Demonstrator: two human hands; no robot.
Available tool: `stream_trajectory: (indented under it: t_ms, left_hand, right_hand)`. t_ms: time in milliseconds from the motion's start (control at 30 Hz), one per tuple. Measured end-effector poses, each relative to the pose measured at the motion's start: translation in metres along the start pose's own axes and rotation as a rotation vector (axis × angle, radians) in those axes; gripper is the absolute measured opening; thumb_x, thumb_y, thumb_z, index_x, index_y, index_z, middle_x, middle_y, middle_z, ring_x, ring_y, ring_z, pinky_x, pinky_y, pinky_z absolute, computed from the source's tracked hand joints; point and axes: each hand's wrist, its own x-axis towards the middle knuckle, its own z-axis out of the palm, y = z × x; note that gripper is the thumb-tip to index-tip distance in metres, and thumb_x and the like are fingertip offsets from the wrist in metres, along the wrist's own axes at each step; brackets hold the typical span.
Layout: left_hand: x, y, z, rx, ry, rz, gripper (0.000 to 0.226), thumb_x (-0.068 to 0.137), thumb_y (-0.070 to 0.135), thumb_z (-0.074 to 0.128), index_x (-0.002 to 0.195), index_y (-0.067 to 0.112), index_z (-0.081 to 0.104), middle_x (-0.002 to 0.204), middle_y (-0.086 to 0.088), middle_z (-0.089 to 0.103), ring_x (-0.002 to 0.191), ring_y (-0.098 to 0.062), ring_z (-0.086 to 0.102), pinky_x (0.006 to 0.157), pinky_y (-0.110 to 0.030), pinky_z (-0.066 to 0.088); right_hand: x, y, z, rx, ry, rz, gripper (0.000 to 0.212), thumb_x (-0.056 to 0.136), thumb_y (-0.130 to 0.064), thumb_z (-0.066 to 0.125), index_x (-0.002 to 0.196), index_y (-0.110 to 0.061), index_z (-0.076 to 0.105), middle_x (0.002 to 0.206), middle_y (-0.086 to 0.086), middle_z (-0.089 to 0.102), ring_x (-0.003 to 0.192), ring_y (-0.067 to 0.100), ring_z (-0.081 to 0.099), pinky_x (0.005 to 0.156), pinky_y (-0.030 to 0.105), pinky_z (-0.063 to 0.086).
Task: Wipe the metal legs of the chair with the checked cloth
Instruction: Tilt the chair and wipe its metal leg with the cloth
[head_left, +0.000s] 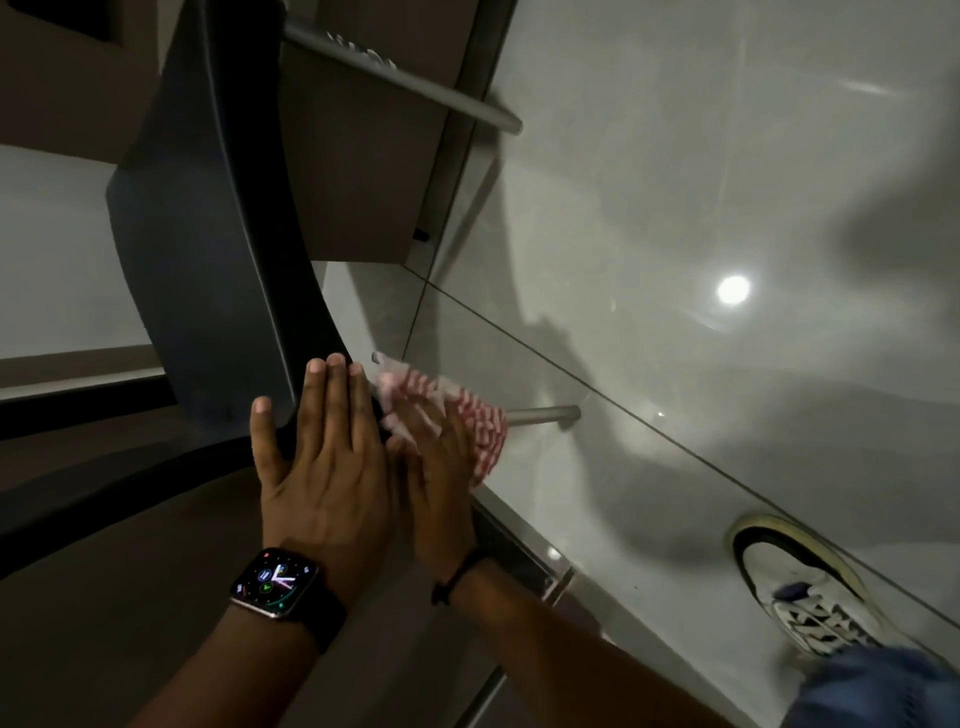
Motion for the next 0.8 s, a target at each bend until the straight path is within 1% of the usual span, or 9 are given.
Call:
stream_trajectory:
  t_ms: [67, 133, 267, 367, 467, 533, 633, 733, 800]
  left_hand:
    - [0.0, -0.003, 0.003, -0.016, -0.008, -0.004, 0.069, 0.105, 0.044, 0.011, 0.164, 0.007, 0.008, 0.174, -0.01, 0.009, 0.162, -0.023, -0.003, 0.126, -0.053, -0.016]
    - [0.001, -0.005, 0.004, -0.035, 0.003, -0.009, 0.068, 0.106, 0.044, 0.013, 0.163, 0.007, 0.015, 0.173, -0.01, 0.015, 0.162, -0.022, 0.003, 0.127, -0.05, -0.016]
    - [0.003, -0.005, 0.001, -0.102, 0.023, -0.009, 0.066, 0.107, 0.043, 0.019, 0.161, 0.006, 0.023, 0.171, -0.012, 0.023, 0.161, -0.025, 0.006, 0.128, -0.049, -0.01]
    - [0.002, -0.005, -0.005, -0.113, 0.028, 0.021, 0.066, 0.106, 0.043, 0.026, 0.159, 0.005, 0.028, 0.168, -0.015, 0.03, 0.16, -0.028, 0.013, 0.129, -0.051, -0.006]
    - [0.005, -0.004, -0.009, -0.065, 0.006, 0.119, 0.065, 0.107, 0.042, 0.026, 0.16, 0.004, 0.026, 0.168, -0.018, 0.029, 0.159, -0.032, 0.017, 0.13, -0.055, 0.0]
    - [0.012, -0.007, -0.011, -0.036, -0.006, 0.165, 0.063, 0.109, 0.037, 0.03, 0.161, 0.003, 0.021, 0.169, -0.02, 0.024, 0.16, -0.035, 0.014, 0.13, -0.056, 0.005]
    - [0.026, -0.013, -0.016, 0.021, -0.041, 0.194, 0.071, 0.105, 0.041, 0.034, 0.16, 0.0, 0.018, 0.169, -0.023, 0.021, 0.16, -0.038, 0.013, 0.13, -0.056, 0.005]
    - [0.032, -0.02, -0.016, 0.094, -0.069, 0.228, 0.072, 0.105, 0.044, 0.021, 0.161, -0.001, 0.011, 0.171, -0.023, 0.016, 0.16, -0.038, 0.008, 0.13, -0.054, 0.0]
    - [0.031, -0.021, -0.015, 0.153, -0.087, 0.257, 0.07, 0.106, 0.041, 0.004, 0.161, -0.002, 0.003, 0.172, -0.024, 0.01, 0.161, -0.038, 0.003, 0.13, -0.052, -0.005]
  right_hand:
    - [0.004, 0.013, 0.007, -0.075, 0.02, 0.034, 0.045, 0.118, -0.049, 0.029, 0.161, -0.064, 0.027, 0.174, -0.018, 0.037, 0.171, 0.004, 0.015, 0.141, 0.058, 0.016]
    - [0.014, 0.047, -0.013, -0.167, 0.058, 0.138, 0.044, 0.117, -0.052, 0.023, 0.157, -0.053, 0.042, 0.168, -0.008, 0.043, 0.169, -0.004, 0.007, 0.139, 0.065, 0.012]
    - [0.058, 0.082, -0.073, -0.117, 0.009, 0.563, 0.048, 0.119, -0.041, 0.028, 0.146, -0.031, 0.065, 0.142, 0.003, 0.072, 0.145, 0.026, 0.059, 0.128, 0.061, 0.04]
    - [0.044, 0.057, -0.055, -0.244, 0.049, 0.303, 0.037, 0.119, -0.041, 0.035, 0.124, -0.035, 0.072, 0.111, -0.009, 0.069, 0.113, 0.008, 0.061, 0.108, 0.059, 0.053]
    - [0.014, 0.028, -0.019, -0.149, -0.009, 0.032, 0.044, 0.119, -0.051, 0.025, 0.161, -0.054, 0.039, 0.165, -0.028, 0.049, 0.154, 0.012, 0.05, 0.133, 0.053, 0.035]
    - [0.018, 0.023, -0.014, -0.158, -0.047, -0.015, 0.048, 0.119, -0.053, 0.022, 0.167, -0.054, 0.024, 0.174, -0.038, 0.028, 0.163, 0.015, 0.042, 0.139, 0.043, 0.021]
    - [0.029, 0.045, -0.03, -0.272, -0.041, -0.048, 0.052, 0.118, -0.056, 0.02, 0.156, -0.039, 0.051, 0.158, -0.015, 0.058, 0.15, 0.017, 0.053, 0.141, 0.032, 0.008]
    - [0.05, 0.067, -0.054, -0.252, -0.017, 0.305, 0.065, 0.112, -0.06, 0.021, 0.121, -0.023, 0.073, 0.12, 0.001, 0.077, 0.122, 0.024, 0.07, 0.128, 0.057, 0.04]
    - [0.056, 0.066, -0.064, -0.214, 0.001, 0.427, 0.067, 0.112, -0.058, 0.021, 0.122, -0.023, 0.076, 0.117, 0.001, 0.081, 0.118, 0.024, 0.074, 0.121, 0.058, 0.048]
